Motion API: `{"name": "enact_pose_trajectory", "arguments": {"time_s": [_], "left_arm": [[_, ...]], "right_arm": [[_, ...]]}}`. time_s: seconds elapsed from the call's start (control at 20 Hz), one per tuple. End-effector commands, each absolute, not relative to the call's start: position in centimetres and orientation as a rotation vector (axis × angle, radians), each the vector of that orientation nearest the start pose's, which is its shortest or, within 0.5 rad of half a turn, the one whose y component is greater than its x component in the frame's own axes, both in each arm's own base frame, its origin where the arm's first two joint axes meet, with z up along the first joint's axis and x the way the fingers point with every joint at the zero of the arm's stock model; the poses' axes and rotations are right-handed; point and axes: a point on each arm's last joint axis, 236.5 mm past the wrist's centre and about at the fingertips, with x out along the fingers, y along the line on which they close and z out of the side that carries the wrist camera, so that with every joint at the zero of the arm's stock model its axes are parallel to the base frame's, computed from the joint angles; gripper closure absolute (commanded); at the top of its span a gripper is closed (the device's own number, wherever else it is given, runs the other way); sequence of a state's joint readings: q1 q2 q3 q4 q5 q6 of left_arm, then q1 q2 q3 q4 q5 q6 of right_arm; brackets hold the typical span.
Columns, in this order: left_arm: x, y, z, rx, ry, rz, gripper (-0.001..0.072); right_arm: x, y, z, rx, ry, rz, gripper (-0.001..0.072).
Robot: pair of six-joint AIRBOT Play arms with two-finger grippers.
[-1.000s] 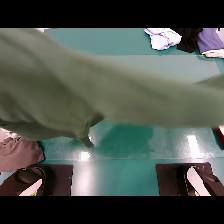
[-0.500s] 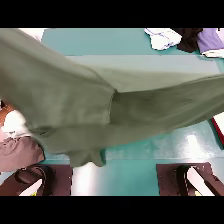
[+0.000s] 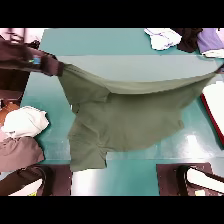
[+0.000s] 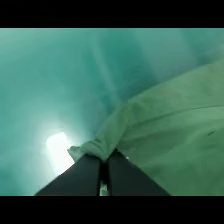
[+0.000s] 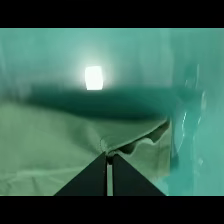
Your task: Fold the shirts.
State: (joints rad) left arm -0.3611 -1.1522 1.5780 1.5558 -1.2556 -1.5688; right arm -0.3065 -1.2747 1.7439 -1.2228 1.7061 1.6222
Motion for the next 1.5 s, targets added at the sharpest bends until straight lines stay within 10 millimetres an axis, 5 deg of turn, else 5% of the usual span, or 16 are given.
{"name": "enact_pose_trajectory", "arguments": {"time_s": [0.0,0.2,0.45,0.75,0.95,1.15,1.35,1.45], "left_arm": [[44.5,-12.8,16.8,0.122,0.850,-0.250,0.0674],[47.4,-8.7,13.5,0.076,0.897,-0.160,0.0675],[49.8,-8.5,10.3,0.102,0.897,-0.177,0.0674],[53.4,-10.8,13.5,-0.014,0.690,-0.224,0.0674],[52.9,-11.2,10.2,0.013,0.787,-0.250,0.0674],[50.5,-11.3,5.4,0.039,0.960,-0.278,0.0675],[46.5,-11.2,3.2,0.144,1.136,-0.362,0.0675],[46.4,-11.1,3.2,0.142,1.140,-0.361,0.0675]], "right_arm": [[40.9,-1.0,13.7,0.362,1.145,0.080,0.0695],[44.6,-0.3,11.6,0.359,1.010,0.068,0.0695],[46.2,-2.0,8.9,0.378,0.943,0.014,0.0695],[48.1,-3.0,9.7,0.342,0.835,0.001,0.0695],[48.9,-2.4,9.6,0.331,0.816,0.010,0.0695],[47.0,-1.6,5.7,0.318,0.984,0.045,0.0695],[45.0,-1.6,4.2,0.254,1.086,0.079,0.0695],[44.8,-2.0,4.2,0.265,1.091,0.073,0.0695]]}}
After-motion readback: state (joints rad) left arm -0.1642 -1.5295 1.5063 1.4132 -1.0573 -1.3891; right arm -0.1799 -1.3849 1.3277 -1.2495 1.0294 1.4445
